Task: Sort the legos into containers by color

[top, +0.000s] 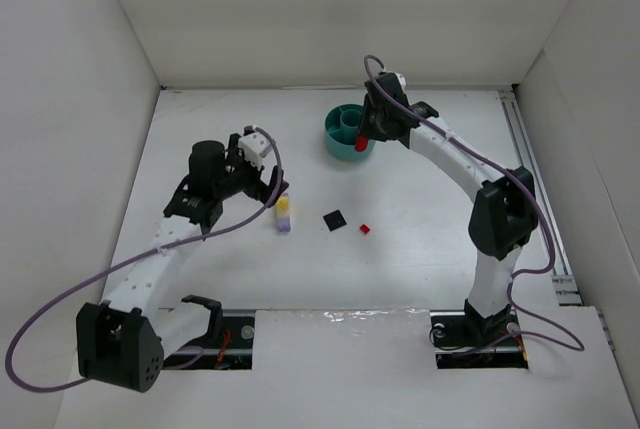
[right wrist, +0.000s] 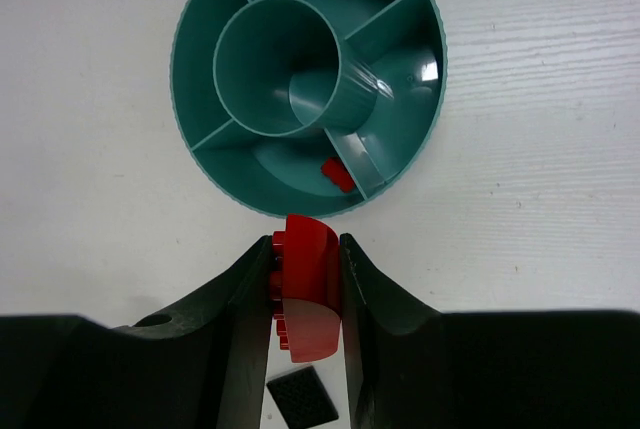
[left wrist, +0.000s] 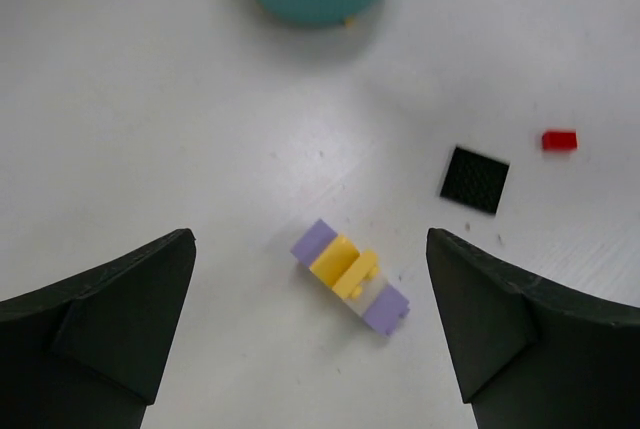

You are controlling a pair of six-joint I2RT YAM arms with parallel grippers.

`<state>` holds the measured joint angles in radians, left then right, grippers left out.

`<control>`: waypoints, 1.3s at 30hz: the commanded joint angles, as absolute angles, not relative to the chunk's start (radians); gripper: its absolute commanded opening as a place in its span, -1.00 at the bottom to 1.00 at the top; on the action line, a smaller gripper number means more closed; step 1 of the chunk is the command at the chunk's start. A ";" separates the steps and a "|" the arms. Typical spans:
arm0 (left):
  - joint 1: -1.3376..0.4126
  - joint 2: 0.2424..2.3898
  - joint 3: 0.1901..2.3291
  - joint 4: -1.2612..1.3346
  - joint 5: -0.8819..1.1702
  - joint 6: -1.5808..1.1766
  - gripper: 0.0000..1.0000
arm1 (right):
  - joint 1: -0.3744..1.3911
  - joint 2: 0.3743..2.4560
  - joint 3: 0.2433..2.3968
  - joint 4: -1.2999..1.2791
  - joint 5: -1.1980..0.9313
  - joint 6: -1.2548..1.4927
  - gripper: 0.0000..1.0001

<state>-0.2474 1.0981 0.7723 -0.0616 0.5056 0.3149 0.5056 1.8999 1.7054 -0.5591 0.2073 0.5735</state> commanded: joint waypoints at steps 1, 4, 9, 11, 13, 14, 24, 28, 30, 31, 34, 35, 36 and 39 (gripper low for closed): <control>-0.250 1.054 0.778 0.069 0.476 0.207 0.99 | 0.517 1.884 1.782 -0.495 0.256 0.610 -1.00; -0.250 1.063 0.796 0.069 0.407 0.175 0.99 | 0.537 1.898 1.809 -0.495 0.291 0.656 -1.00; -0.250 1.052 0.796 0.058 0.396 0.193 0.99 | 0.594 1.844 1.705 -0.335 0.256 0.597 -1.00; -0.250 1.043 0.796 0.049 0.406 0.202 0.99 | 0.603 1.784 1.582 -0.244 0.213 0.499 -1.00; -0.250 1.043 0.787 0.038 0.419 0.202 0.99 | 0.603 1.749 1.499 -0.103 0.134 0.405 -1.00; -0.250 1.043 0.787 0.038 0.419 0.212 0.99 | 0.588 1.737 1.446 -0.069 0.108 0.332 -1.00; -0.250 1.074 0.796 0.038 0.428 0.202 0.99 | 0.482 1.726 1.427 0.014 -0.257 0.092 -1.00; -0.250 1.121 0.833 -0.011 0.479 0.245 0.99 | 0.443 1.738 1.413 0.050 -0.373 0.014 -1.00; -0.250 1.133 0.851 -0.023 0.479 0.245 0.99 | 0.428 1.749 1.397 0.098 -0.437 0.005 -1.00; -0.250 1.134 0.851 -0.023 0.479 0.245 0.99 | 0.416 1.749 1.385 0.113 -0.452 0.005 -1.00; -0.250 1.143 0.851 -0.023 0.469 0.245 0.99 | 0.416 1.772 1.352 0.199 -0.471 0.005 -1.00; -0.250 1.143 0.851 -0.023 0.469 0.245 0.99 | 0.416 1.772 1.351 0.216 -0.471 -0.005 -1.00; -0.250 1.153 0.851 -0.023 0.460 0.245 0.99 | 0.416 1.781 1.351 0.250 -0.471 -0.005 -1.00; -0.241 1.176 0.873 -0.023 0.442 0.213 0.99 | 0.407 1.805 1.351 0.281 -0.480 -0.005 -1.00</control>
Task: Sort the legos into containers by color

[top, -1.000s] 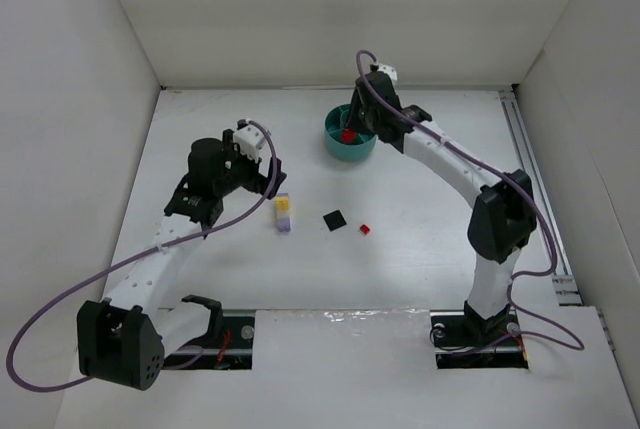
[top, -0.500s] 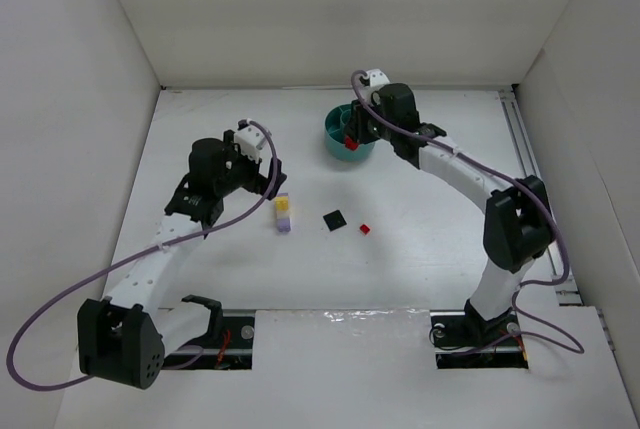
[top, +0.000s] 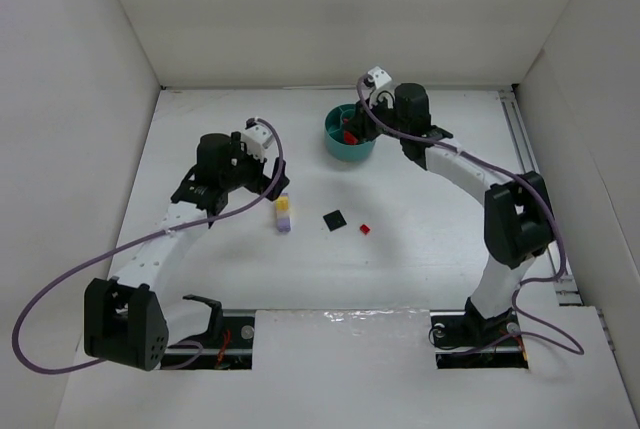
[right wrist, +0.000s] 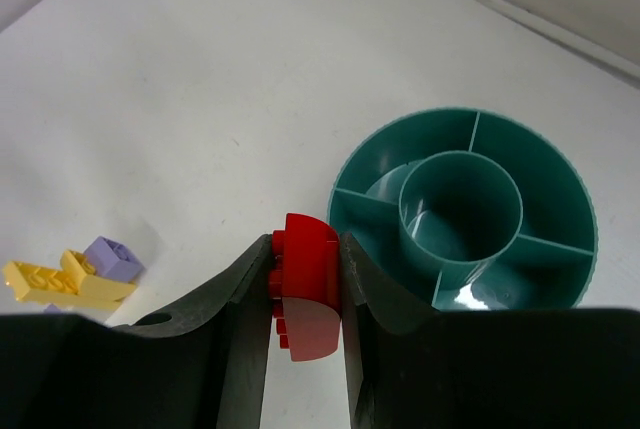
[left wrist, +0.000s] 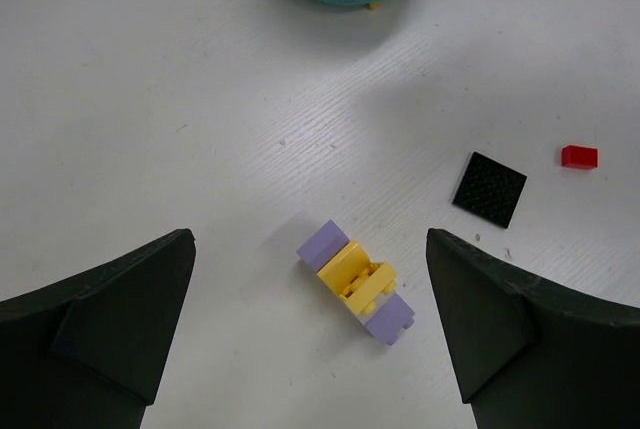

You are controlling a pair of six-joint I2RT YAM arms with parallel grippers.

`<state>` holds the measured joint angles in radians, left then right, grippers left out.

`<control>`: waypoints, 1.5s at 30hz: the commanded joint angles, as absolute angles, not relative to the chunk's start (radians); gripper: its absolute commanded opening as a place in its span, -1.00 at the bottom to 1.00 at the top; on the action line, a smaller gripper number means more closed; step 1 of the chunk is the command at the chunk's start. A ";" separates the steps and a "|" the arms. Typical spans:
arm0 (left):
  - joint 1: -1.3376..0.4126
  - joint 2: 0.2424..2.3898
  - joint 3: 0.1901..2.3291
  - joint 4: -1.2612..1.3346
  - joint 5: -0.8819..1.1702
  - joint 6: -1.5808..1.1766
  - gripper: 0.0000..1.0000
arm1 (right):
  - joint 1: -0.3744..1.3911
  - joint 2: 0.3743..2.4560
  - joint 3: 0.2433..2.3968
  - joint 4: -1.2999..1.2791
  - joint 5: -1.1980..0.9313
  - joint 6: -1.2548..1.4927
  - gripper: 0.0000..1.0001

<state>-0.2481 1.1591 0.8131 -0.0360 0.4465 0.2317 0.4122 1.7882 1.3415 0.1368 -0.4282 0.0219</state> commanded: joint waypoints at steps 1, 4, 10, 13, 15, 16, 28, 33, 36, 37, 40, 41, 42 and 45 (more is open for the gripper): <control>-0.241 1.177 0.873 -0.023 0.454 0.213 0.99 | 0.407 1.805 1.351 0.297 -0.480 -0.005 -1.00; -0.232 1.187 0.873 -0.023 0.463 0.192 0.99 | 0.407 1.825 1.351 0.328 -0.480 -0.017 -1.00; -0.221 1.216 0.891 -0.014 0.474 0.172 0.99 | 0.407 1.845 1.362 0.339 -0.511 -0.078 -0.95; -0.207 1.227 0.902 -0.014 0.495 0.160 0.99 | 0.397 1.856 1.351 0.339 -0.511 -0.087 -0.93; -0.175 1.250 0.902 -0.003 0.521 0.132 0.99 | 0.397 1.876 1.361 0.348 -0.500 -0.087 -0.93; -0.166 1.250 0.902 -0.003 0.522 0.123 0.99 | 0.397 1.876 1.371 0.348 -0.500 -0.087 -0.93; -0.130 1.289 0.922 0.006 0.568 0.100 0.99 | 0.416 1.905 1.351 0.423 -0.469 -0.149 -0.91; -0.130 1.289 0.922 0.015 0.577 0.100 0.99 | 0.425 1.925 1.351 0.423 -0.437 -0.187 -0.91; -0.121 1.298 0.922 0.015 0.577 0.100 0.99 | 0.425 1.934 1.342 0.445 -0.437 -0.196 -0.88; -0.121 1.298 0.922 0.015 0.577 0.100 0.99 | 0.425 1.934 1.342 0.454 -0.427 -0.196 -0.85; -0.121 1.298 0.922 0.015 0.577 0.100 0.99 | 0.434 1.943 1.333 0.463 -0.417 -0.206 -0.83; -0.121 1.307 0.922 0.015 0.577 0.100 0.99 | 0.434 1.944 1.333 0.463 -0.417 -0.206 -0.80; -0.121 1.307 0.922 0.015 0.577 0.100 0.99 | 0.434 1.944 1.333 0.463 -0.417 -0.206 -0.80; -0.121 1.307 0.922 0.015 0.577 0.100 0.99 | 0.434 1.944 1.333 0.472 -0.403 -0.216 -0.74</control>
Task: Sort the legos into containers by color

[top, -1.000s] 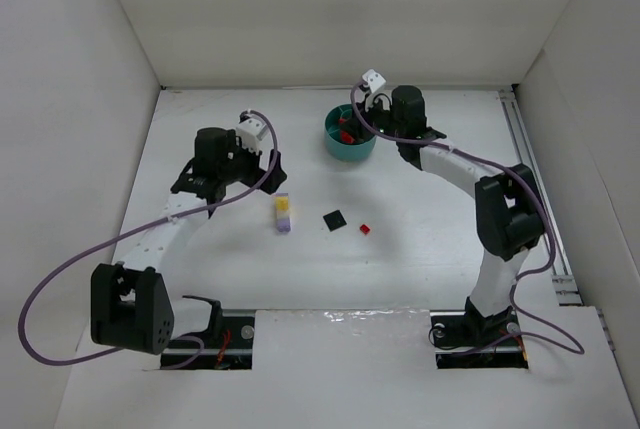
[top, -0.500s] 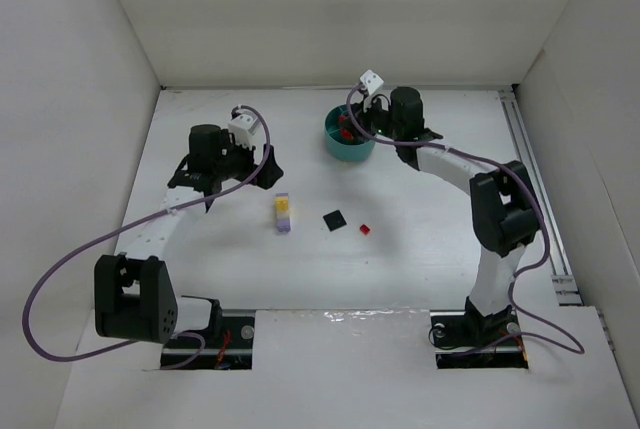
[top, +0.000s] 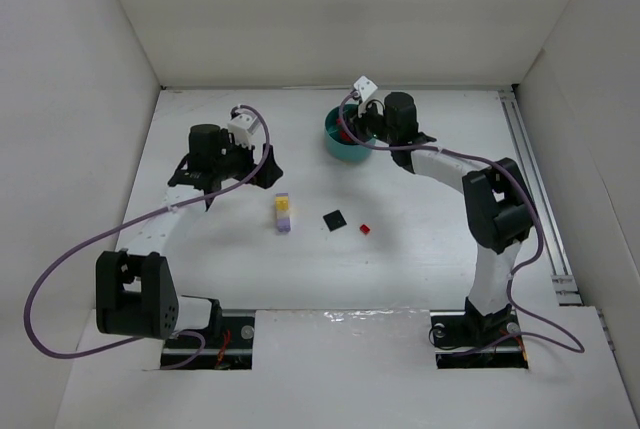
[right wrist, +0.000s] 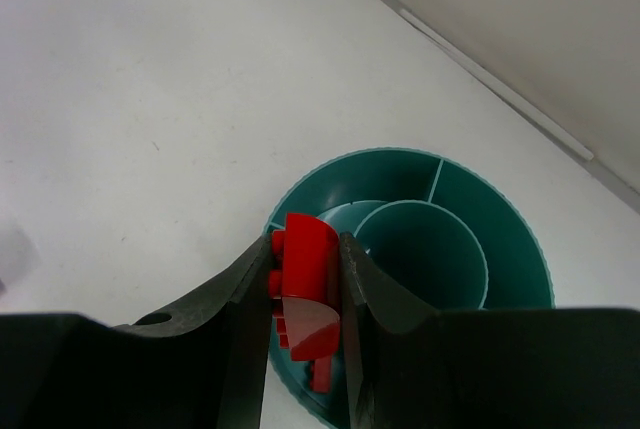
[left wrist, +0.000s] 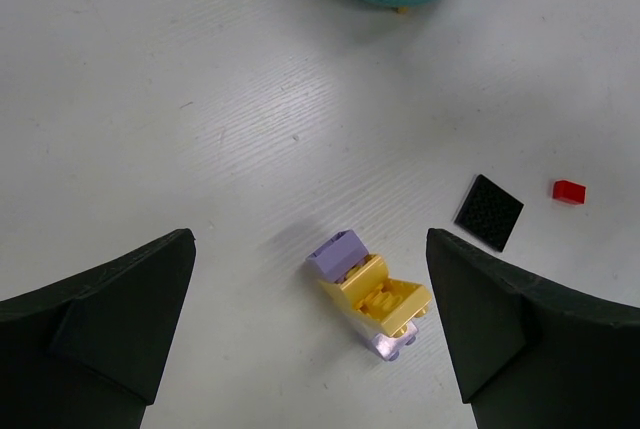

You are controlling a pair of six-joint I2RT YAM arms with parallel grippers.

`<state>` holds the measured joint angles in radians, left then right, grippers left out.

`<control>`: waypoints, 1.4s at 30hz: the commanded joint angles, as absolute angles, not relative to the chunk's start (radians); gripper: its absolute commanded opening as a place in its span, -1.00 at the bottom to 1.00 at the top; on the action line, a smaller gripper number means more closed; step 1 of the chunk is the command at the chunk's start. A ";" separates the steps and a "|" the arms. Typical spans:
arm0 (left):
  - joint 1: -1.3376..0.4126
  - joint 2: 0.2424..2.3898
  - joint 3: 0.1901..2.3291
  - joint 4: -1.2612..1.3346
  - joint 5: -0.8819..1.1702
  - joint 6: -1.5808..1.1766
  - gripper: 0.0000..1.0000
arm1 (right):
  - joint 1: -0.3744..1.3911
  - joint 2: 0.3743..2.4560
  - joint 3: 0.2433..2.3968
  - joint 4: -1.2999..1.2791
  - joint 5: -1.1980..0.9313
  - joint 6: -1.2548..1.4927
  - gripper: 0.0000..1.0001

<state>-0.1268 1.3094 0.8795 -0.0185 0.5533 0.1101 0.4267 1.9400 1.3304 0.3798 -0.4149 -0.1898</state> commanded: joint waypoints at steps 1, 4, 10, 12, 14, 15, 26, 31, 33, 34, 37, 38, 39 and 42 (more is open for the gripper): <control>-0.121 1.307 0.922 0.015 0.577 0.100 0.99 | 0.434 1.944 1.333 0.486 -0.394 -0.216 -0.71; -0.121 1.316 0.922 0.015 0.577 0.100 0.99 | 0.434 1.953 1.333 0.486 -0.394 -0.227 -0.63; -0.121 1.325 0.922 0.015 0.577 0.100 0.99 | 0.443 1.953 1.324 0.511 -0.383 -0.236 -0.43; -0.121 1.325 0.922 0.015 0.577 0.100 0.99 | 0.443 1.953 1.315 0.511 -0.393 -0.236 -0.31; -0.121 1.334 0.933 0.005 0.586 0.100 0.99 | 0.443 1.962 1.315 0.511 -0.402 -0.236 -0.26; -0.121 1.335 0.933 0.005 0.586 0.100 0.99 | 0.443 1.962 1.315 0.511 -0.402 -0.245 -0.20; -0.112 1.353 0.951 0.005 0.595 0.100 0.99 | 0.443 1.947 1.315 0.511 -0.411 -0.245 -0.01; -0.103 1.342 0.951 0.038 0.604 0.087 0.99 | 0.425 1.800 1.270 0.465 -0.460 -0.105 -0.09; -0.094 1.315 0.951 0.054 0.604 0.077 0.99 | 0.416 1.680 1.249 0.316 -0.480 -0.042 -0.14; -0.094 1.315 0.951 0.054 0.591 0.077 0.99 | 0.404 1.639 1.237 0.246 -0.509 -0.016 -0.17; -0.094 1.293 0.951 0.051 0.563 0.098 0.99 | 0.388 1.517 1.279 -0.201 -0.532 -0.011 -0.14; -0.094 1.293 0.962 0.051 0.551 0.098 0.99 | 0.388 1.517 1.346 -0.363 -0.578 -0.062 -0.11; -0.094 1.293 0.962 0.038 0.536 0.098 0.99 | 0.388 1.526 1.376 -0.523 -0.612 -0.175 0.08; -0.094 1.293 0.973 0.014 0.483 0.098 0.99 | 0.414 1.580 1.422 -0.863 -0.583 -0.143 0.12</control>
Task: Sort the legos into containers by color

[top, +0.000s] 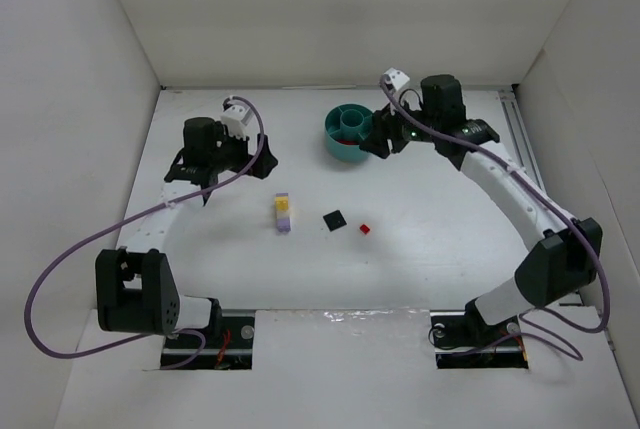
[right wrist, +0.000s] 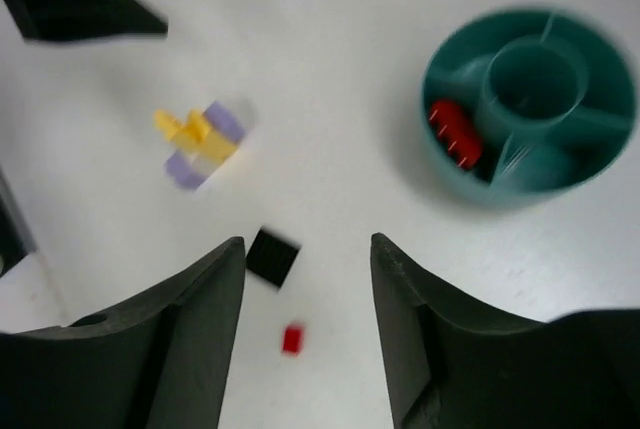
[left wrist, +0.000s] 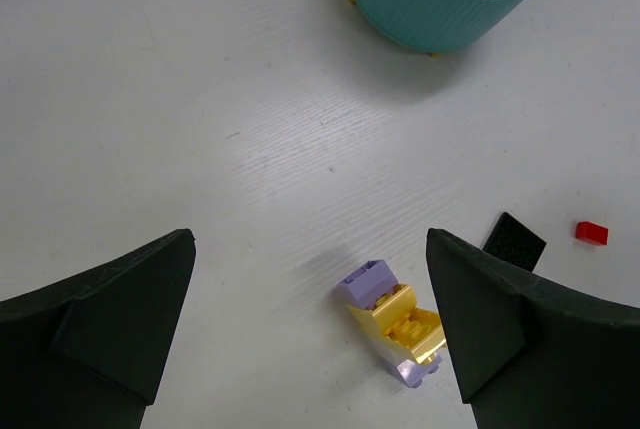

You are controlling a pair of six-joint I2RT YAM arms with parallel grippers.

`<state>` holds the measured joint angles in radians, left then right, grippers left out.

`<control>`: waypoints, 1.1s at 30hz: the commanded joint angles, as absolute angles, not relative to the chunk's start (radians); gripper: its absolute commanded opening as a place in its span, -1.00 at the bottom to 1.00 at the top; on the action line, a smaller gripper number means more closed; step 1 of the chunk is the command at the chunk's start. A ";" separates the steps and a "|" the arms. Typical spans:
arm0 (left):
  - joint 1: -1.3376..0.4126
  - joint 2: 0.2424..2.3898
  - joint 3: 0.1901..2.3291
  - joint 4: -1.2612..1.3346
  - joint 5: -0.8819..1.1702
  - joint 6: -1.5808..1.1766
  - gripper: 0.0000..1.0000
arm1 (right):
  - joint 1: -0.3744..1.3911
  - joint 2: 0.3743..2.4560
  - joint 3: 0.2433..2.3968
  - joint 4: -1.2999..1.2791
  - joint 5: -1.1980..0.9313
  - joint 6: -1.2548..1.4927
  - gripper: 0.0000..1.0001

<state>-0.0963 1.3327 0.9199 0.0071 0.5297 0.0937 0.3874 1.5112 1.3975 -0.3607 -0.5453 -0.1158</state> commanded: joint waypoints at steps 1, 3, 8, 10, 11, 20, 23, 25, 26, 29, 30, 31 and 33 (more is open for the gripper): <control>-0.094 1.302 0.973 0.005 0.474 0.098 0.99 | 0.423 1.606 1.411 -0.894 -0.563 -0.082 0.18; -0.094 1.302 0.973 0.005 0.463 0.088 0.99 | 0.452 1.606 1.352 -0.891 -0.493 -0.025 0.18; -0.094 1.302 0.982 -0.015 0.442 0.107 0.99 | 0.560 1.572 1.233 -0.747 -0.312 0.052 0.13; -0.094 1.292 0.982 -0.015 0.431 0.118 0.99 | 0.583 1.572 1.188 -0.713 -0.270 0.052 0.13; -0.094 1.292 0.982 -0.024 0.431 0.129 0.99 | 0.592 1.591 1.187 -0.701 -0.252 0.052 0.10; -0.084 1.269 0.948 -0.025 0.420 0.152 0.99 | 0.682 1.755 1.220 -0.661 -0.059 0.152 0.04; -0.075 1.259 0.939 -0.015 0.420 0.152 0.99 | 0.683 1.776 1.229 -0.652 -0.048 0.161 0.02; -0.075 1.259 0.939 -0.015 0.420 0.161 0.99 | 0.692 1.785 1.229 -0.643 -0.038 0.161 0.02; -0.075 1.259 0.939 -0.015 0.431 0.161 0.99 | 0.692 1.795 1.239 -0.643 -0.038 0.161 0.02; -0.066 1.259 0.930 -0.006 0.431 0.161 0.99 | 0.692 1.804 1.239 -0.643 -0.028 0.138 0.02; -0.066 1.259 0.930 -0.006 0.431 0.161 0.99 | 0.692 1.804 1.239 -0.632 -0.018 0.138 0.02; -0.066 1.259 0.930 -0.006 0.431 0.161 0.99 | 0.692 1.804 1.239 -0.632 -0.003 0.129 0.02; -0.066 1.259 0.930 0.003 0.431 0.161 0.99 | 0.692 1.815 1.239 -0.623 -0.003 0.118 0.02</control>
